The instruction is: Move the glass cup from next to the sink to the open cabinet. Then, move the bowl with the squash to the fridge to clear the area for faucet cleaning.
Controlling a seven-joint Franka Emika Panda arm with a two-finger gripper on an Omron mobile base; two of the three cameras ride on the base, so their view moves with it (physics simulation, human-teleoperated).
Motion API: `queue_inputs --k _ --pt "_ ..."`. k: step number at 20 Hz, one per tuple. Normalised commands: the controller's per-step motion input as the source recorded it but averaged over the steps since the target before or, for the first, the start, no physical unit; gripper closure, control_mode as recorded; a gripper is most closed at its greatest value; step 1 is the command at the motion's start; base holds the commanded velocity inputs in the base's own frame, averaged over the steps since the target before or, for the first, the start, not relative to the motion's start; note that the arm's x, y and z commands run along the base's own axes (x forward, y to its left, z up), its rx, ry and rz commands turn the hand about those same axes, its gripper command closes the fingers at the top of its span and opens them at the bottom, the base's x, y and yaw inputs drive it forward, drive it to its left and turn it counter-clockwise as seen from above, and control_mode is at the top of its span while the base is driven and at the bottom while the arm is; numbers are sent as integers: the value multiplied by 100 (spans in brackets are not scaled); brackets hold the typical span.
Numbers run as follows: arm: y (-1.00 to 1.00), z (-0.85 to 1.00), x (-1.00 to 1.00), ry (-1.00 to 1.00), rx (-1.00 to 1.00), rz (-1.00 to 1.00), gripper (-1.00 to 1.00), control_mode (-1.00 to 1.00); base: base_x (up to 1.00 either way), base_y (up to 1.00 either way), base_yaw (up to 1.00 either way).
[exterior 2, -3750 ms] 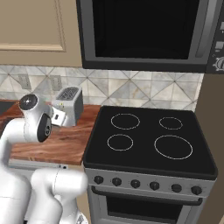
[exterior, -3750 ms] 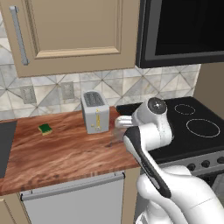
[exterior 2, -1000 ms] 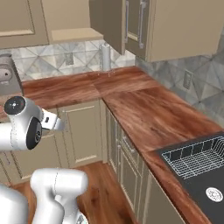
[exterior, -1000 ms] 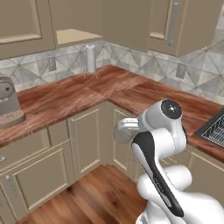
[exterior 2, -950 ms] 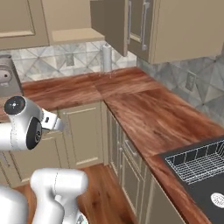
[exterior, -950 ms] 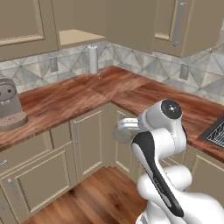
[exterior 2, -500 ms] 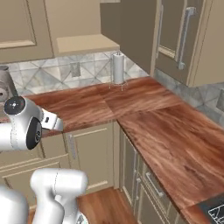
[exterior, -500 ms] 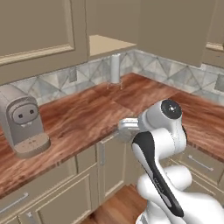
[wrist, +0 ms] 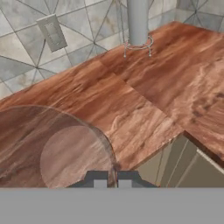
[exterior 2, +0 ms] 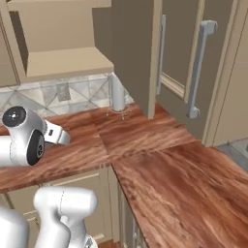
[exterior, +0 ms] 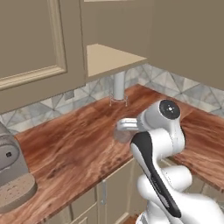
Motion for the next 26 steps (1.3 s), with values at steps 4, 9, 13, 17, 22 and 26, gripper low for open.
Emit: queue_inputs --k 4,9,13,17,22,26 --pt "0 0 0 0 0 0 100 100 100 -46 6" --pt "0 0 0 0 0 0 100 100 100 8 0" --pt "0 0 0 0 0 0 100 100 100 21 0" --pt "-17 63 100 51 22 0 100 -100 0 0 0" --pt "-10 95 74 57 29 0 100 -100 0 0 0" --pt "1 91 21 41 12 -1 100 -100 0 0 0"
